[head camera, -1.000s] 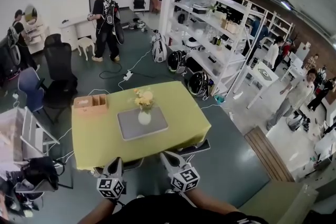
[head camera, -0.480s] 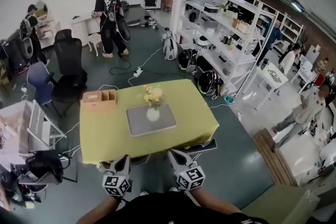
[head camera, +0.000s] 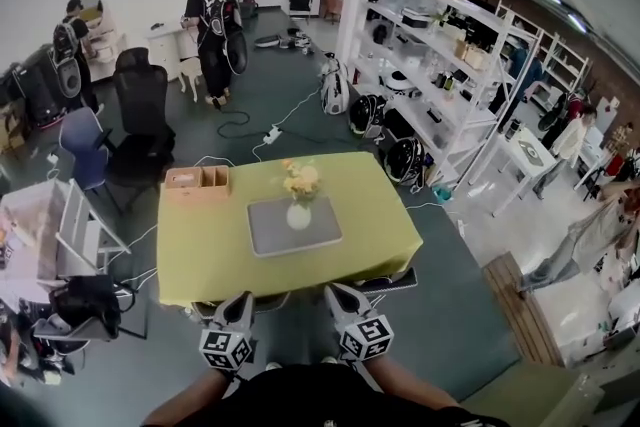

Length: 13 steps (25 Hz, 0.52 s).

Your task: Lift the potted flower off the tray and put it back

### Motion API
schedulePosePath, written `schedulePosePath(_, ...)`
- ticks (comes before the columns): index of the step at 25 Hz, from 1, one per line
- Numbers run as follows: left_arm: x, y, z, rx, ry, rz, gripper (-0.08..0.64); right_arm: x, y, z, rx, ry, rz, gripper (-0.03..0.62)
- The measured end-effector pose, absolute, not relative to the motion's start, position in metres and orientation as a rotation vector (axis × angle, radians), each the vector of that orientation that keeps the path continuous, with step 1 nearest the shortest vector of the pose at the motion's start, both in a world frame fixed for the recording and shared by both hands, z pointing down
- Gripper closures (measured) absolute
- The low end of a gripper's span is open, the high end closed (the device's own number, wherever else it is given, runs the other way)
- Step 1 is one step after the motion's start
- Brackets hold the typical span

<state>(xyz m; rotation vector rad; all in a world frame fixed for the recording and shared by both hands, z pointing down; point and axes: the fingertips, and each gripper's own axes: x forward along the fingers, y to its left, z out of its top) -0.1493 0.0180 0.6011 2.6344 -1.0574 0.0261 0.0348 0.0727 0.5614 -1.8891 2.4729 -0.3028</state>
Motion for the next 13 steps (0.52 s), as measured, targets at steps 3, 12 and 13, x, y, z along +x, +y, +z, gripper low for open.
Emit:
schedulePosePath(3,-0.149,0.018,0.602,2.632,-1.053,0.025,0.552,0.036,0.071,0.564,-1.904,2.469,-0.314,0.591)
schedulePosePath(12,-0.153,0.013,0.607,2.621,-1.057,0.024,0.552,0.039,0.064,0.573,-1.975,2.452,-0.338,0.591)
schedulePosePath(13,-0.153,0.013,0.607,2.62,-1.056,0.026,0.552,0.039,0.064,0.574,-1.98,2.45,-0.344,0.591)
